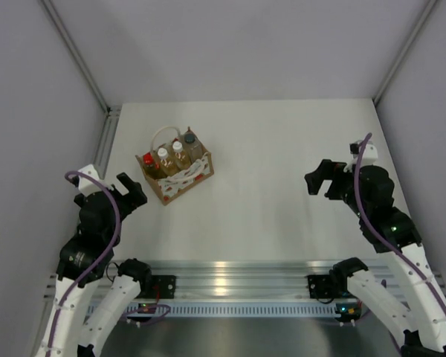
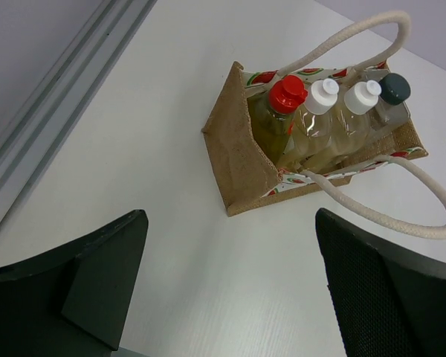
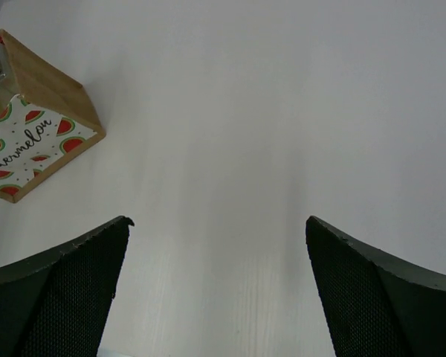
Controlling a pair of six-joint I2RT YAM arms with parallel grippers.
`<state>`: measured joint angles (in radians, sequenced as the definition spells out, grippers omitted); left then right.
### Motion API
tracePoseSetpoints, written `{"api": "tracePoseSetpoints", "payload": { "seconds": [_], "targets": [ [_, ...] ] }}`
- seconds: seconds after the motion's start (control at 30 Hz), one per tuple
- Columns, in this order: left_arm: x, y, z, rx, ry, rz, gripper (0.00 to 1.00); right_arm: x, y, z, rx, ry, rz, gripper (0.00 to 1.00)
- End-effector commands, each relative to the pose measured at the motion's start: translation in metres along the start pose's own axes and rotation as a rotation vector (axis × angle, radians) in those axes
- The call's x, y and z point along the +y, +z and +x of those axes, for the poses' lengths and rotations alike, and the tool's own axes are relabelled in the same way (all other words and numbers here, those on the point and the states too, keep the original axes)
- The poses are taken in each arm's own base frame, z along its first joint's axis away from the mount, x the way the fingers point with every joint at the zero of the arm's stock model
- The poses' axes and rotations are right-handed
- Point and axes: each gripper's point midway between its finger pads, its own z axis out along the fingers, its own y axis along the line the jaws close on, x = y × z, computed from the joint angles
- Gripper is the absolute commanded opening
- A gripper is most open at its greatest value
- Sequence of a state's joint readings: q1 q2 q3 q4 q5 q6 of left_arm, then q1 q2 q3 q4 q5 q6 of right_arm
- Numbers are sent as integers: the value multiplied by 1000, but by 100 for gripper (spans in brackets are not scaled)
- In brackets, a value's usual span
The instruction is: Take the personal care products out of the canvas bag
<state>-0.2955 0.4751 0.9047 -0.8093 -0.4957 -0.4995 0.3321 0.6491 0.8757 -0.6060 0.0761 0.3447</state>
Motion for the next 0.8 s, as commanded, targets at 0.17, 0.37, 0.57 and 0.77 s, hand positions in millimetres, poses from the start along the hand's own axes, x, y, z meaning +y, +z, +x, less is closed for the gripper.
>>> {"api": "tracePoseSetpoints", "payload": {
  "seconds": [0.17, 0.37, 0.57, 0.77],
  "targets": [
    [0, 1, -6, -35, -22, -1, 99, 57, 28, -11, -16, 100, -269, 100],
    [0, 0, -7, -37, -22, 0, 99, 137, 70, -9, 94, 197, -527, 100],
    [0, 1, -6, -37, -19, -2, 99, 189, 126, -19, 104, 247, -439, 95],
    [0, 2, -5, -31, -16, -1, 99, 235, 168, -8, 134, 268, -420, 83]
  ]
}}
